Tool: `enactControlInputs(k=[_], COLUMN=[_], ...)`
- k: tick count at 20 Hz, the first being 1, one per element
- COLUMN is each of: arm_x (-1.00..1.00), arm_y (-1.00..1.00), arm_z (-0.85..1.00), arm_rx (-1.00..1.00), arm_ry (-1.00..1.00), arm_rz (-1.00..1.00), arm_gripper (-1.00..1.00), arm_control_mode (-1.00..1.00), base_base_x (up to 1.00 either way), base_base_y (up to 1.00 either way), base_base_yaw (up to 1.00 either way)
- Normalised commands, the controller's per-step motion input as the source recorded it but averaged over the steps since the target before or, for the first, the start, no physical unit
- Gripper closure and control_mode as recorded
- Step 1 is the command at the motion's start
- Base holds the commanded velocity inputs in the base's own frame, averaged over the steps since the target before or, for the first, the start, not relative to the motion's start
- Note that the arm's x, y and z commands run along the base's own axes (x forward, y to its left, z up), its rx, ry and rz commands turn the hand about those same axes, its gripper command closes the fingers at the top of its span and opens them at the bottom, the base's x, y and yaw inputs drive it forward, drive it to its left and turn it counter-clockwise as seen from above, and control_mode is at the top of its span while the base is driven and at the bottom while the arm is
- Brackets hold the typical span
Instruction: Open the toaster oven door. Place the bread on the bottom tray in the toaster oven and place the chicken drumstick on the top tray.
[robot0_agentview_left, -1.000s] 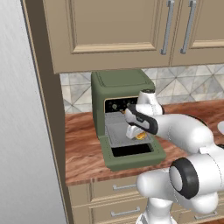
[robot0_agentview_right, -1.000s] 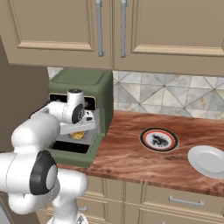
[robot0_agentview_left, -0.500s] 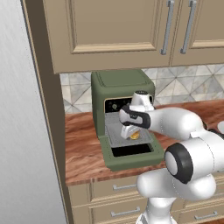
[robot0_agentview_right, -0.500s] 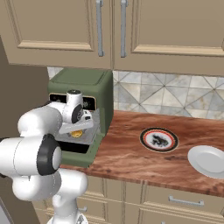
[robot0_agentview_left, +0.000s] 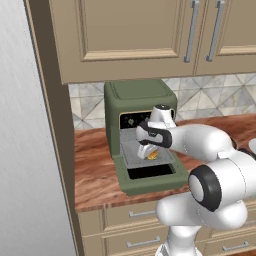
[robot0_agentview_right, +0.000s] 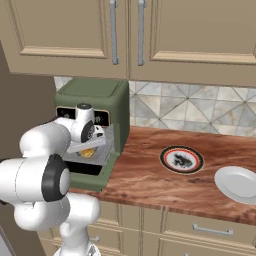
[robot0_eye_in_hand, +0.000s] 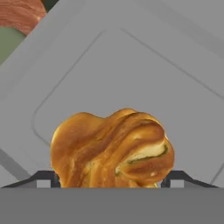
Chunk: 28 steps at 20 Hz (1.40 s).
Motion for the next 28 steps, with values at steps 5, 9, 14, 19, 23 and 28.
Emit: enactControlInputs(k=[5, 9, 14, 19, 23, 28], arm_x=[0.00, -0.38, -0.86, -0.58, 0.04, 0.75], arm_y=[0.13, 0.07, 0.00, 0.00, 0.04, 0.21], arm_z=[0.28, 0.51, 0.37, 0.01, -0.57, -0.32], arm_rx=[0.03, 0.04, 0.03, 0.00, 0.00, 0.00], arm_ry=[0.00, 0.00, 0.01, 0.05, 0.19, 0.05], arm_rz=[0.00, 0.00, -0.10, -0.23, -0.23, -0.17], arm_gripper=[-1.00, -1.00, -1.00, -1.00, -1.00, -1.00], arm_control_mode=[-1.00, -1.00, -1.00, -1.00, -1.00, -1.00], base_base_x=[0.00, 0.00, 0.00, 0.00, 0.00, 0.00], base_base_y=[0.00, 0.00, 0.00, 0.00, 0.00, 0.00], base_base_yaw=[0.00, 0.00, 0.00, 0.00, 0.00, 0.00])
